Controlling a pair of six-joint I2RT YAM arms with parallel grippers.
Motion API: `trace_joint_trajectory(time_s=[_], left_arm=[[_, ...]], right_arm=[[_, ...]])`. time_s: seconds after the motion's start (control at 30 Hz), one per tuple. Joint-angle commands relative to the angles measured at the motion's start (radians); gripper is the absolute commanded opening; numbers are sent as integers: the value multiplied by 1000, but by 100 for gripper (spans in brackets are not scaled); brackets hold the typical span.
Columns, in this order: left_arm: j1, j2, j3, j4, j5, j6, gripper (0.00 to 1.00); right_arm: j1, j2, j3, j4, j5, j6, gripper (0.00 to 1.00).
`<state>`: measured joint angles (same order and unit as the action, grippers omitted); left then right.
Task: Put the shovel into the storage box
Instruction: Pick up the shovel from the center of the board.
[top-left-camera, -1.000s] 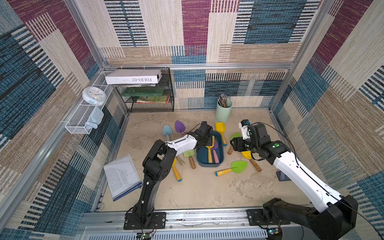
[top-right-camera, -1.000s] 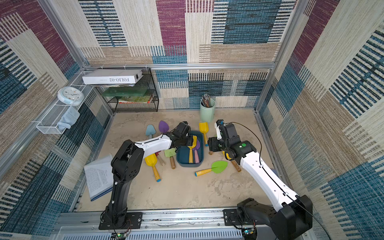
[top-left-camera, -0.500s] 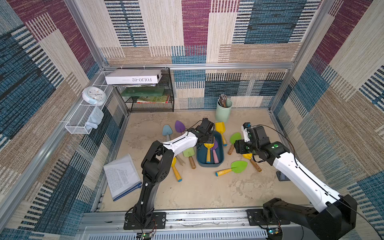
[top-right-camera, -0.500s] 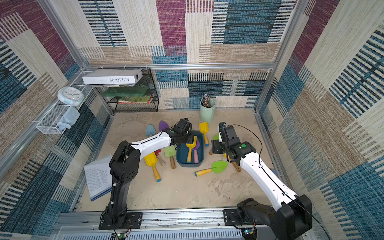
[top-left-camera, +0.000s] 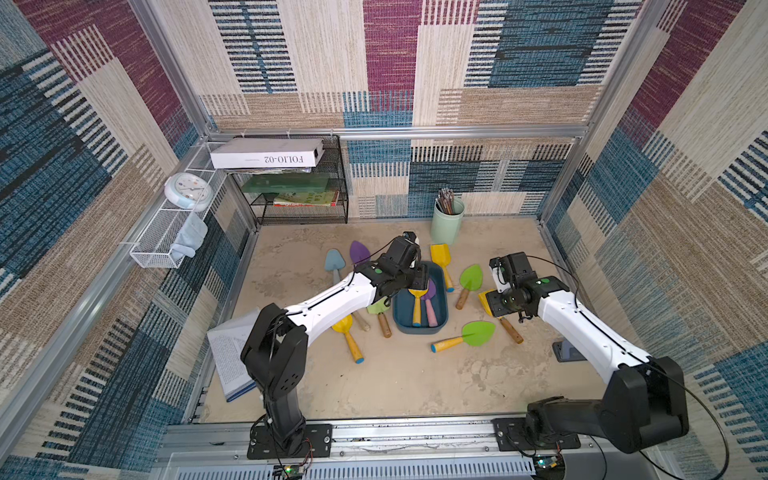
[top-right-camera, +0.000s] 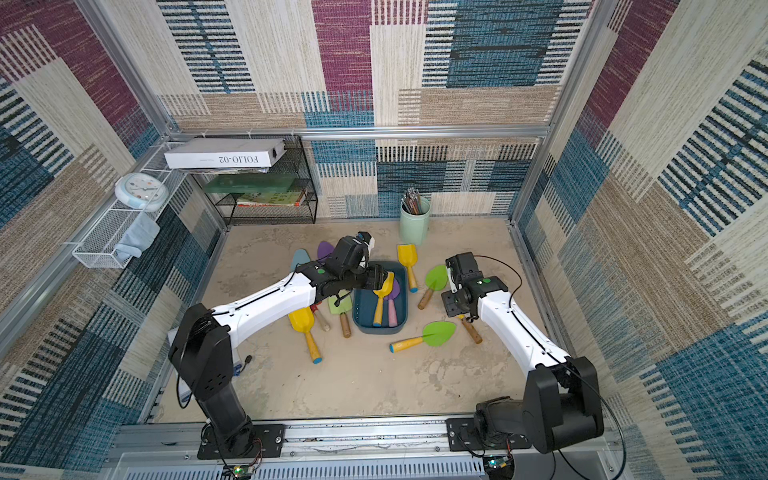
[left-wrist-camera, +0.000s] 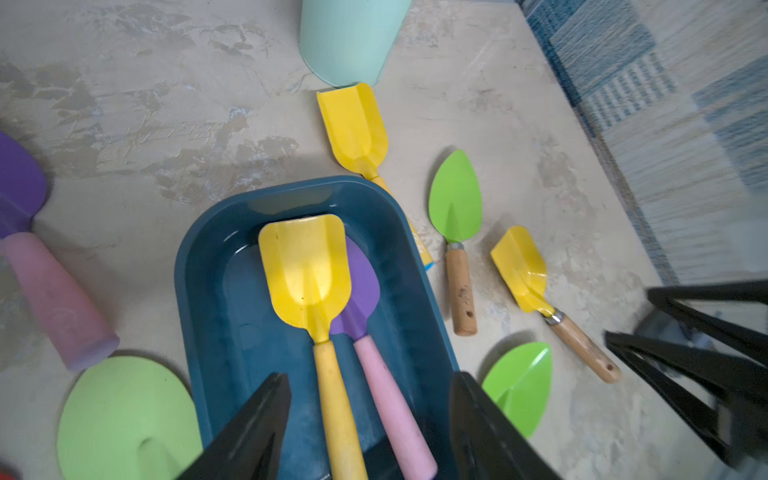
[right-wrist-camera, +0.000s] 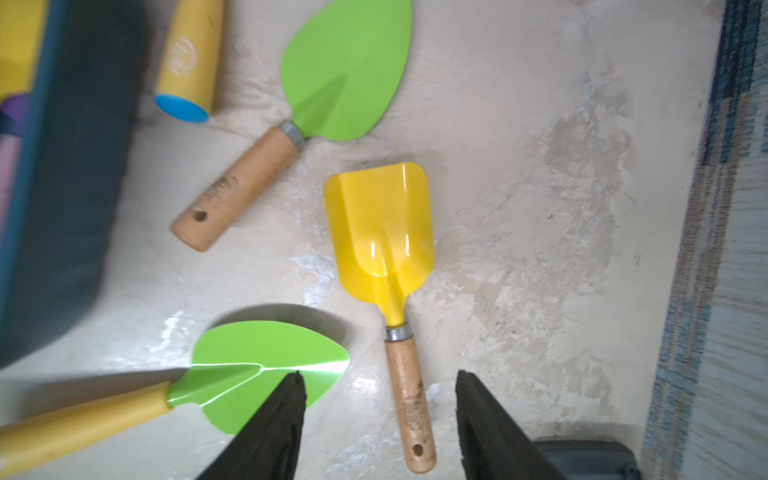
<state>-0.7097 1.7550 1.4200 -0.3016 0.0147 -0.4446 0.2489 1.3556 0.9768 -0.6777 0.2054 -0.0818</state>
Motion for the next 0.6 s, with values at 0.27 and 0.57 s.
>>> trace_joint_trajectory(time_s=[0.27,0.57], left_arm=[[-2,-139,-79,30,116,41,68],[-5,-142,-70,9,143,40,68]], right_arm=[[-48,115,29,-148,12,-223,60],[-67,144,0,-154,-10,-252,60]])
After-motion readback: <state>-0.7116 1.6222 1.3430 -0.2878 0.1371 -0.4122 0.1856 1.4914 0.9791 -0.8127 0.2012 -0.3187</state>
